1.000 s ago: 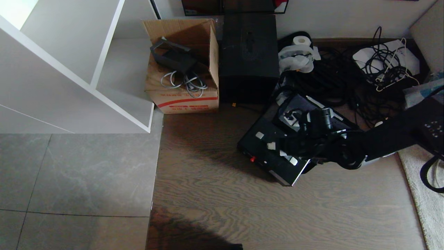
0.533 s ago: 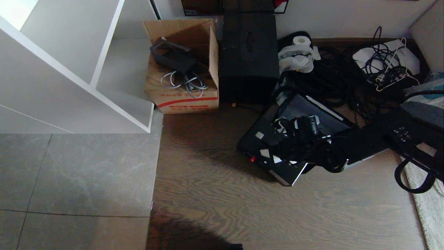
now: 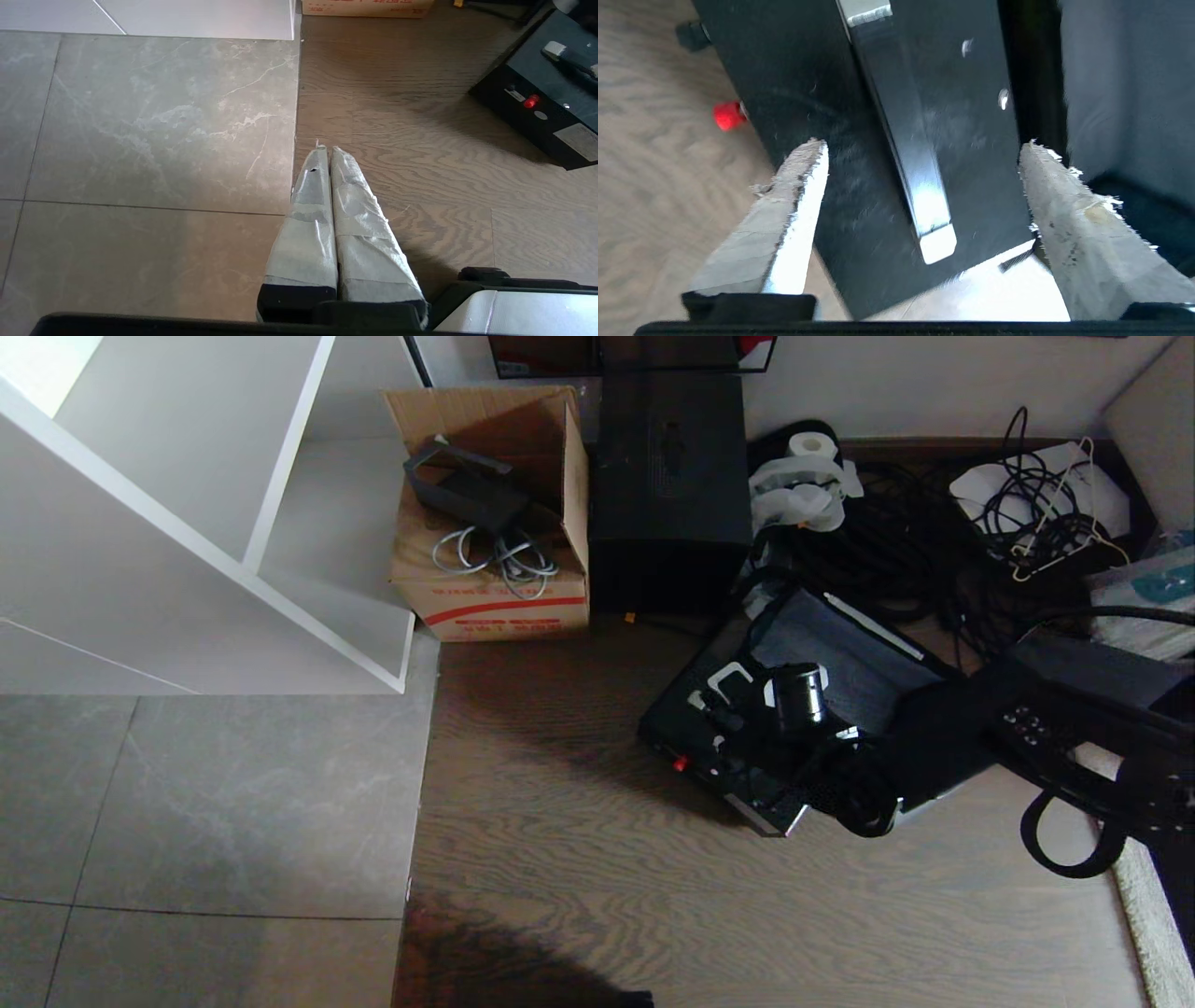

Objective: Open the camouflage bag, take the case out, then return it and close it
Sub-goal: Grip the handle again

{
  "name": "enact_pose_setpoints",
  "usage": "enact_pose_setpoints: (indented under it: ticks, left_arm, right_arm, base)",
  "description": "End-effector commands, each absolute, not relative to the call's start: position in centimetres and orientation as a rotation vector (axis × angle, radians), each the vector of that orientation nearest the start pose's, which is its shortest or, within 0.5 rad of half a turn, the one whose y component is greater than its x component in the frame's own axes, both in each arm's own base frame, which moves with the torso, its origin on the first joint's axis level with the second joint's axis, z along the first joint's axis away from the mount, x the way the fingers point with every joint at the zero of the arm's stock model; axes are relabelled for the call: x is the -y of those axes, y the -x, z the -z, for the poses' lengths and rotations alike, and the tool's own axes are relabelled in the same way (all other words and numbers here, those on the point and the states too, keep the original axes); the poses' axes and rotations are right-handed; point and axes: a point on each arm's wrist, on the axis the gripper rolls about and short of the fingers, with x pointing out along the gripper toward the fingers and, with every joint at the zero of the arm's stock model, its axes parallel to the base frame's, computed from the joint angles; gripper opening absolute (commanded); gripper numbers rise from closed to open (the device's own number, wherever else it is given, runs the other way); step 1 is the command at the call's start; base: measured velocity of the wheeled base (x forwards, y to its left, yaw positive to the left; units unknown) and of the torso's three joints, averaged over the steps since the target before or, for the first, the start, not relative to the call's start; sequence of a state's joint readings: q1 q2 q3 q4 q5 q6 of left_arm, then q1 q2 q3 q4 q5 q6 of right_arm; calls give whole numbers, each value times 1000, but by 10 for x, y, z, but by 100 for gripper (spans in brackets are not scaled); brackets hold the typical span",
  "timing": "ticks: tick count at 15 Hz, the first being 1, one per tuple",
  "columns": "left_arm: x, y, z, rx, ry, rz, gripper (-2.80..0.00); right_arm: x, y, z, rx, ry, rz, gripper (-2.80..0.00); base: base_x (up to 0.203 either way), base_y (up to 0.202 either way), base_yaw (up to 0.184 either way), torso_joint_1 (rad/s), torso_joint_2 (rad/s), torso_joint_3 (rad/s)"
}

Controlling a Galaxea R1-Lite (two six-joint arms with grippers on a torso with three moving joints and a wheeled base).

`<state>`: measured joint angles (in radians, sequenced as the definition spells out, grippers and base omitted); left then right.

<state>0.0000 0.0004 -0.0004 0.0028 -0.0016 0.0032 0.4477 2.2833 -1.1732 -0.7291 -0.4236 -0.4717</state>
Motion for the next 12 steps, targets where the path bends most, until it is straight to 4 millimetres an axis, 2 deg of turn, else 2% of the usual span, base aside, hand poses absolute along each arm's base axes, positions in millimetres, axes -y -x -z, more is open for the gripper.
enact_pose_setpoints:
  ticks: [1, 3, 6, 9, 12]
  left_arm:
    - [0, 23, -75, -5, -3, 0, -280]
    - [0, 23, -75, -5, -3, 2, -280]
    - [0, 23, -75, -5, -3, 2, -280]
    - [0, 23, -75, -5, -3, 2, -280]
    - [0, 23, -75, -5, -3, 2, -280]
  right_arm:
    - [-190, -391, -57, -280, 710, -128, 0]
    - [-199, -389, -47, -245, 750, -118, 0]
    - [-199, -392, -37, -195, 904, -40, 0]
    - [-198, -394, -25, -239, 960, 31, 0]
    - [-199, -403, -17, -321, 979, 214, 0]
  base:
    - [0, 0, 0, 0, 0, 0]
    - [0, 0, 0, 0, 0, 0]
    - [0, 0, 0, 0, 0, 0]
    - [0, 0, 0, 0, 0, 0]
    - [0, 0, 0, 0, 0, 0]
